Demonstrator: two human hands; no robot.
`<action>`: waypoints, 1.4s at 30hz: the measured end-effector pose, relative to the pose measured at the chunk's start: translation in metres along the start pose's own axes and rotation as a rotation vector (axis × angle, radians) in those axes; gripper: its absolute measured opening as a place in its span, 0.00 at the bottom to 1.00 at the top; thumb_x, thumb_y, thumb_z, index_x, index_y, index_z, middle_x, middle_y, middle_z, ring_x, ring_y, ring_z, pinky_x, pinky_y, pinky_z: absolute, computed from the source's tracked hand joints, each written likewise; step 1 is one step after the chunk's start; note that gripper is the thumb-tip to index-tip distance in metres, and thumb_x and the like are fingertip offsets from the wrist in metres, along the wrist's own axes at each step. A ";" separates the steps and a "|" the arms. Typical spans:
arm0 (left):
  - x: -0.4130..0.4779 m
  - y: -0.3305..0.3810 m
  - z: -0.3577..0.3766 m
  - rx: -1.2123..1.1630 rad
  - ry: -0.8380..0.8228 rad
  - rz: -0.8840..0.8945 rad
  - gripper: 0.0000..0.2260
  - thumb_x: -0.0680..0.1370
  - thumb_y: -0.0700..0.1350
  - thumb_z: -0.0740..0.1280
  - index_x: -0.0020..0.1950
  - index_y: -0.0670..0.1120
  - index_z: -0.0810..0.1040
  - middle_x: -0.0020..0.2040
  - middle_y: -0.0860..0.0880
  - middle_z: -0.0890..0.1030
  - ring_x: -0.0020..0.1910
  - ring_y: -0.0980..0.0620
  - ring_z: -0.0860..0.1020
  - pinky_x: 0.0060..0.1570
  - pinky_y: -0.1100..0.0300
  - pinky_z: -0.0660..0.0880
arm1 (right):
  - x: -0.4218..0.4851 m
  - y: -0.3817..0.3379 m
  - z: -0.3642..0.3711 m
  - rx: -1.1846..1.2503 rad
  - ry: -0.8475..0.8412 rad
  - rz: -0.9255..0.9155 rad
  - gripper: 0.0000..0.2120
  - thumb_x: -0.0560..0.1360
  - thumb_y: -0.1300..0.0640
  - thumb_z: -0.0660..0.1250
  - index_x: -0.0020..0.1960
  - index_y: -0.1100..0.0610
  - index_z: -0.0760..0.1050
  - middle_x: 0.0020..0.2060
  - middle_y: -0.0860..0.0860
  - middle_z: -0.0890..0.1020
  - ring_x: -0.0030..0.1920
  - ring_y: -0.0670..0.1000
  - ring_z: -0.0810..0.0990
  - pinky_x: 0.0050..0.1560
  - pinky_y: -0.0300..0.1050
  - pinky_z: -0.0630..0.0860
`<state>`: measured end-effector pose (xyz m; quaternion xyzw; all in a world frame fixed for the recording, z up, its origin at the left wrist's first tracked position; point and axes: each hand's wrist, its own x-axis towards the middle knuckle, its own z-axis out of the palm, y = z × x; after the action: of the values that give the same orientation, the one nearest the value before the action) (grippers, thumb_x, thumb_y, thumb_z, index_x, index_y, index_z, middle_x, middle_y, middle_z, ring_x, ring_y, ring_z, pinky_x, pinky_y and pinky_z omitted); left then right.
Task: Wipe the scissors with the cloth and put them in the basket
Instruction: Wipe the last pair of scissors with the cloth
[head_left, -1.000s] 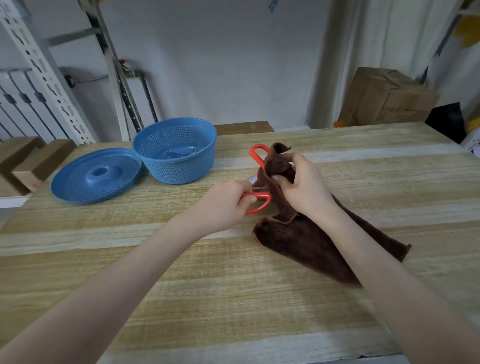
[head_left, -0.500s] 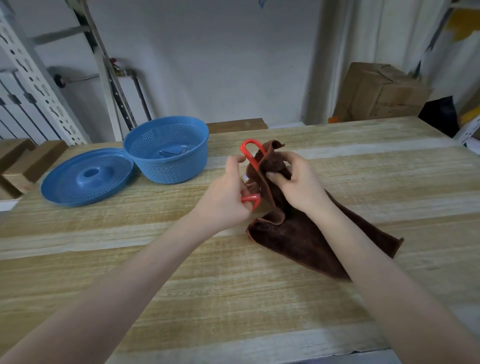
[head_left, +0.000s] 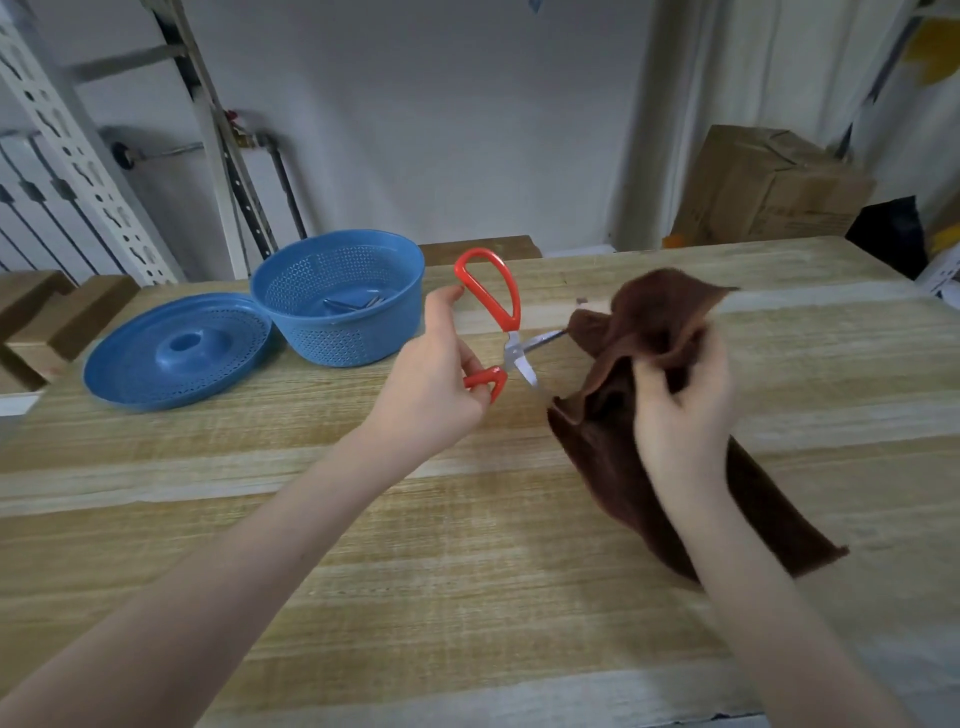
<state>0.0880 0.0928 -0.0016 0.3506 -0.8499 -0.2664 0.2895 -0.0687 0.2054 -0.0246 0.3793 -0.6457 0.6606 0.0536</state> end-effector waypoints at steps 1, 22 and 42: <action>0.001 0.001 0.001 0.003 0.006 0.010 0.37 0.73 0.39 0.72 0.75 0.45 0.54 0.37 0.53 0.81 0.36 0.58 0.79 0.42 0.61 0.76 | -0.005 0.000 0.006 -0.077 -0.067 -0.105 0.10 0.75 0.64 0.67 0.50 0.50 0.75 0.45 0.45 0.79 0.49 0.42 0.77 0.54 0.38 0.73; 0.009 -0.005 -0.002 -0.058 0.044 -0.012 0.29 0.73 0.37 0.71 0.66 0.45 0.57 0.34 0.50 0.80 0.32 0.57 0.78 0.37 0.61 0.75 | -0.005 0.015 0.001 -0.006 0.035 -0.074 0.05 0.74 0.63 0.67 0.49 0.56 0.77 0.41 0.45 0.78 0.45 0.45 0.78 0.50 0.34 0.70; 0.001 -0.003 0.002 -0.095 0.061 -0.015 0.28 0.73 0.37 0.70 0.66 0.43 0.58 0.32 0.50 0.79 0.31 0.55 0.78 0.43 0.50 0.78 | 0.008 0.030 0.013 -0.053 0.008 0.108 0.06 0.74 0.59 0.66 0.38 0.53 0.75 0.31 0.45 0.76 0.31 0.41 0.72 0.39 0.41 0.69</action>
<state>0.0873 0.0903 -0.0049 0.3509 -0.8243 -0.2978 0.3298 -0.0859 0.1851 -0.0460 0.3399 -0.6824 0.6465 0.0305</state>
